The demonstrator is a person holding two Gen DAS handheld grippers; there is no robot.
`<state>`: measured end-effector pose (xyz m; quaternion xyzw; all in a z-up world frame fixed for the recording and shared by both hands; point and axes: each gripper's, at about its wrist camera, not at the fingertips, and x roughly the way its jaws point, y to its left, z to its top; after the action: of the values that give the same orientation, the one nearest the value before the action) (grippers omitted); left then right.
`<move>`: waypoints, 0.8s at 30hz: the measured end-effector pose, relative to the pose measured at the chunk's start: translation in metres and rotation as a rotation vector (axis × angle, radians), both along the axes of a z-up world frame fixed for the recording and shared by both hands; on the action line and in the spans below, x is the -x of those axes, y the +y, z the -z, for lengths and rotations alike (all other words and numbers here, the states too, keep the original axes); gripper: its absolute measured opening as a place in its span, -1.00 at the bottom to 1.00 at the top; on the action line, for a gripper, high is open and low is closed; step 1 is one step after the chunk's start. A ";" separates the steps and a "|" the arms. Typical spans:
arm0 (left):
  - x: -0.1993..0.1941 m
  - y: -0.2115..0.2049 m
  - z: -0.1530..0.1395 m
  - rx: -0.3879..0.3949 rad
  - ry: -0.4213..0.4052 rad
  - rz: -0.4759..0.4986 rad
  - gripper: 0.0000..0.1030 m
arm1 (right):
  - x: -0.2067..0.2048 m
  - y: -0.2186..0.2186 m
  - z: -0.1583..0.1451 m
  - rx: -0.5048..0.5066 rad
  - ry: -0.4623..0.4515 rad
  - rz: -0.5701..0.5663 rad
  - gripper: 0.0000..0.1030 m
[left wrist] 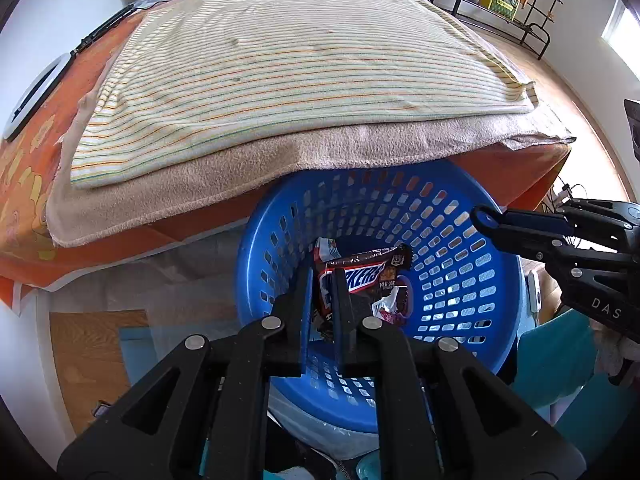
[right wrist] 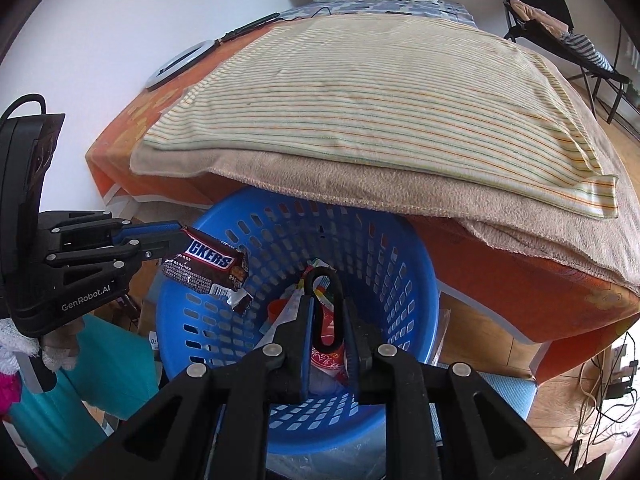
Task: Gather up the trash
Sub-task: 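Open both tools to drop the wrapper and hair tie into the basket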
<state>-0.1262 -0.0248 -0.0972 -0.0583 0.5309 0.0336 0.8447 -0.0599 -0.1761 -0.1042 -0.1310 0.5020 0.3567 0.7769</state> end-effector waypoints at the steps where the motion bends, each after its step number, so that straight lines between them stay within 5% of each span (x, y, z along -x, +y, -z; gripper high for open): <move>1: 0.000 -0.001 0.001 -0.003 0.002 0.002 -0.88 | -0.001 0.000 0.001 0.000 0.001 0.002 -0.62; 6: -0.001 -0.003 0.006 -0.006 0.020 0.010 -0.76 | -0.004 -0.001 0.003 -0.001 0.009 0.010 -0.54; 9: -0.001 -0.005 0.008 -0.013 0.029 0.015 -0.56 | -0.004 -0.001 0.004 0.001 0.011 0.011 -0.46; 11: -0.001 -0.006 0.008 -0.016 0.027 0.017 -0.23 | -0.004 0.000 0.004 0.004 0.012 0.011 -0.40; 14: -0.001 -0.006 0.008 -0.021 0.025 0.014 -0.13 | -0.005 -0.001 0.005 0.007 0.010 0.019 -0.04; 24: -0.002 0.000 0.010 -0.026 0.029 -0.012 0.35 | -0.006 -0.001 0.007 0.018 0.012 0.036 0.46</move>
<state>-0.1247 -0.0247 -0.1068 -0.0497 0.5422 0.0463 0.8375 -0.0536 -0.1772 -0.1111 -0.1267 0.5122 0.3388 0.7790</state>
